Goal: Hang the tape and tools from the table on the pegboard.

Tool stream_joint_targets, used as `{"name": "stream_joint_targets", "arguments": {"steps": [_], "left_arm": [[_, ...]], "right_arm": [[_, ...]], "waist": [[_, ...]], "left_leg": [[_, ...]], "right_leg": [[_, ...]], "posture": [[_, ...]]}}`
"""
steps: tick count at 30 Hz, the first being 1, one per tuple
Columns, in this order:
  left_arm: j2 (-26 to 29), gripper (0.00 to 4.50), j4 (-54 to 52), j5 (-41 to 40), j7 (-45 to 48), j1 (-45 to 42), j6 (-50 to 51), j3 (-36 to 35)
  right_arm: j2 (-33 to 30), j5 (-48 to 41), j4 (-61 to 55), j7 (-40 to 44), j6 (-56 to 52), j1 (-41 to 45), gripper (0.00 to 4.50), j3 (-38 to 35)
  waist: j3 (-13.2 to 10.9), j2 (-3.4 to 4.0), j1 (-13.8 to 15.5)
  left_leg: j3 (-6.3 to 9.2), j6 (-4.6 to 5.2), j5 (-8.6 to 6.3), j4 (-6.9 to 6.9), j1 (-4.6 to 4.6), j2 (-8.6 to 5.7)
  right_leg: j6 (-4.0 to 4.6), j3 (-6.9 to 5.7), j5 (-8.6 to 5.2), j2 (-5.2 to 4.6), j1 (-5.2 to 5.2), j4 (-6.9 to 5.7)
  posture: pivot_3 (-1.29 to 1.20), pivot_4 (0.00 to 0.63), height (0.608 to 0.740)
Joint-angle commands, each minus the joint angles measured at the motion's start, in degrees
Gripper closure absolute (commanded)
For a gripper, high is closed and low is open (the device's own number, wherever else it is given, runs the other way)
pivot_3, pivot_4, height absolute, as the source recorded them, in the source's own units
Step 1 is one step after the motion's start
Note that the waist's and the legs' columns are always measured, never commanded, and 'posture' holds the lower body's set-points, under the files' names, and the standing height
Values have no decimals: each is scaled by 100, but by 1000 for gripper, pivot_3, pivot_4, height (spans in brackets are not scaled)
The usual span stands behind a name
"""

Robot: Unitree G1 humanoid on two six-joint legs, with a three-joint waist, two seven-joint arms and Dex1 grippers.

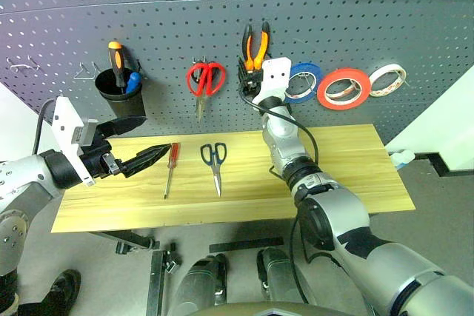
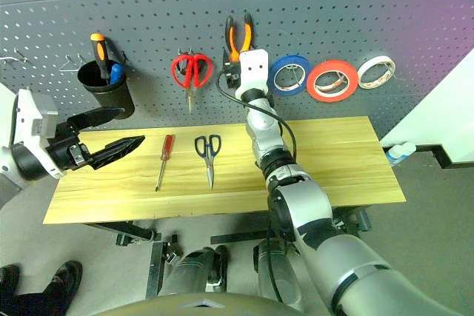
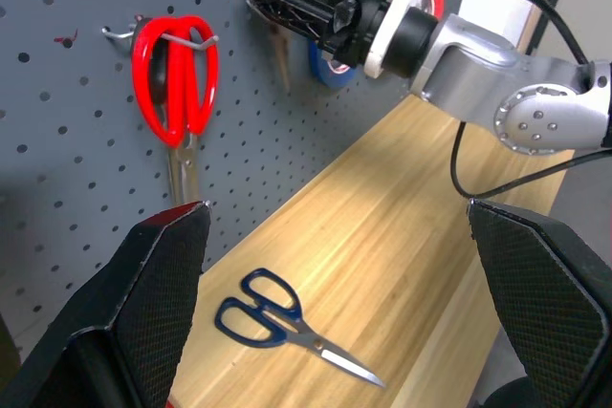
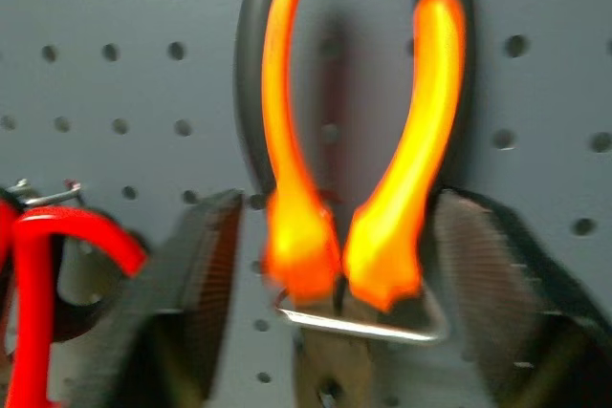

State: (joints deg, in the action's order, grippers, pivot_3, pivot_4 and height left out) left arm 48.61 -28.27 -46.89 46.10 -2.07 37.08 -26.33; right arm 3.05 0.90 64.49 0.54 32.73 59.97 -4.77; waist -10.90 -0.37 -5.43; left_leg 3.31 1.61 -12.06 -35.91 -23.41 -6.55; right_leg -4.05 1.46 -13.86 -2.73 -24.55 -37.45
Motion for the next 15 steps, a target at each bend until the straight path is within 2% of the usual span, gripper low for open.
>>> {"name": "stream_joint_targets", "arguments": {"steps": [1, 7, 15], "left_arm": [[78, 0, -164, -83, 2, -4, -46, -235], [56, 0, -175, -83, -17, -1, -53, -213], [38, 0, -131, -58, -5, -44, -78, -141]], "right_arm": [[-36, 49, -111, -28, 166, 216, 30, 43], [-23, -158, -215, 274, 172, 159, 30, -51], [-93, -221, -896, 323, 154, -19, 30, -33]], "waist": [[0, 0, 2], [0, 0, 0], [-1, 1, -1]], "left_leg": [[0, 0, 0, 0, 0, 0], [1, 0, 0, 1, 0, 0], [2, 0, -1, 3, 0, 0]], "right_leg": [[0, 0, 0, 0, 0, 0], [0, 0, 0, 0, 1, 2], [1, 0, -1, 0, 1, 5]], "posture": [[-47, 179, 740], [-52, 177, 740], [-65, 179, 740]]}}
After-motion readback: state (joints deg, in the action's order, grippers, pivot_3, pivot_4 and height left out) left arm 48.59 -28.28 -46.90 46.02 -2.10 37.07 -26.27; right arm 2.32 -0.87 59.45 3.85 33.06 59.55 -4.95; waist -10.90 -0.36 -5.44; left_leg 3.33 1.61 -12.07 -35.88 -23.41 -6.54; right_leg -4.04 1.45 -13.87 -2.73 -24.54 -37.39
